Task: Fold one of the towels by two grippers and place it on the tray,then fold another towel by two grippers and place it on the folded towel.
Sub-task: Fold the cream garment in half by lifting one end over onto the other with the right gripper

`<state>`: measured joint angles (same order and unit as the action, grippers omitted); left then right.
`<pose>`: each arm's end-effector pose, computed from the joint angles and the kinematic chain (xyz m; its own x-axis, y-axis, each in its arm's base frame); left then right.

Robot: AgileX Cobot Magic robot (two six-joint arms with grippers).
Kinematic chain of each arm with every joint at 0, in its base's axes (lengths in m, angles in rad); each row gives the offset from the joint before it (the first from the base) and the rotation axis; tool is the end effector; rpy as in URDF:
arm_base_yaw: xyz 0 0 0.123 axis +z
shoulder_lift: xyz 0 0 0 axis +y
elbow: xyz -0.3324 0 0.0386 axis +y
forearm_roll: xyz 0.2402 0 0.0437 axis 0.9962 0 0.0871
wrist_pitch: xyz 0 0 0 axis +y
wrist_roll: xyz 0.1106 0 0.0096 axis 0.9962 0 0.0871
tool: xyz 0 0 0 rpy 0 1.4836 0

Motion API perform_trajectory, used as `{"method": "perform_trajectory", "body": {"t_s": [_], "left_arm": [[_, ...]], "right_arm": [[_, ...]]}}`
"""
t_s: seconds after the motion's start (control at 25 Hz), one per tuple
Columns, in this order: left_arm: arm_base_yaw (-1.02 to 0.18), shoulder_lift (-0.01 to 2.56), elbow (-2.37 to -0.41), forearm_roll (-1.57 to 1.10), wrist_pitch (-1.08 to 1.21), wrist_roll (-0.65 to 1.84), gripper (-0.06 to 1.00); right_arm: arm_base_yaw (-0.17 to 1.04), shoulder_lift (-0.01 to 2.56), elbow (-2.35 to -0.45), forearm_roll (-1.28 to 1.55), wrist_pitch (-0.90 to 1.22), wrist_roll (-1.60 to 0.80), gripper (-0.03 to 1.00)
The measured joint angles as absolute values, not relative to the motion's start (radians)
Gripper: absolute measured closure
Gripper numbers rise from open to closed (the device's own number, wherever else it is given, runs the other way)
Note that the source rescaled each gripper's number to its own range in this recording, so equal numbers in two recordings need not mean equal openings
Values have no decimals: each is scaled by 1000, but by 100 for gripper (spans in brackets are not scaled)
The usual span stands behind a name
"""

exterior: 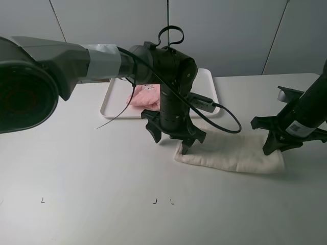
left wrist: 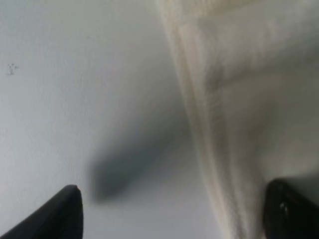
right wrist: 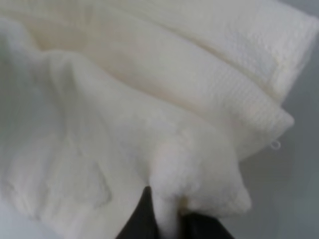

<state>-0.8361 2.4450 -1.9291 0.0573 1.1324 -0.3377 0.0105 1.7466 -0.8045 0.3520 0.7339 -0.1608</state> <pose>0.3470 -0.3755 0.1153 -0.8660 0.4994 -0.0258 0.4980 0.8660 0.0461 0.2738 0.0285 0.1670 -0.9957 0.0920 0.0110 0.0920 0.9686 0.2310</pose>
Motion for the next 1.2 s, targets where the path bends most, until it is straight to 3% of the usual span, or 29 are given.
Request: {"method": "perform_trajectory", "body": {"t_s": [0.76,1.2], "left_arm": [[-836,2445,-1929,57,1132,-338,0],[-836,2445,-1929,57,1132,-332,0]], "right_arm": [[11,1754,-793,950,823,-517,93],[11,1817,-679,1373,808,-875,93]]}}
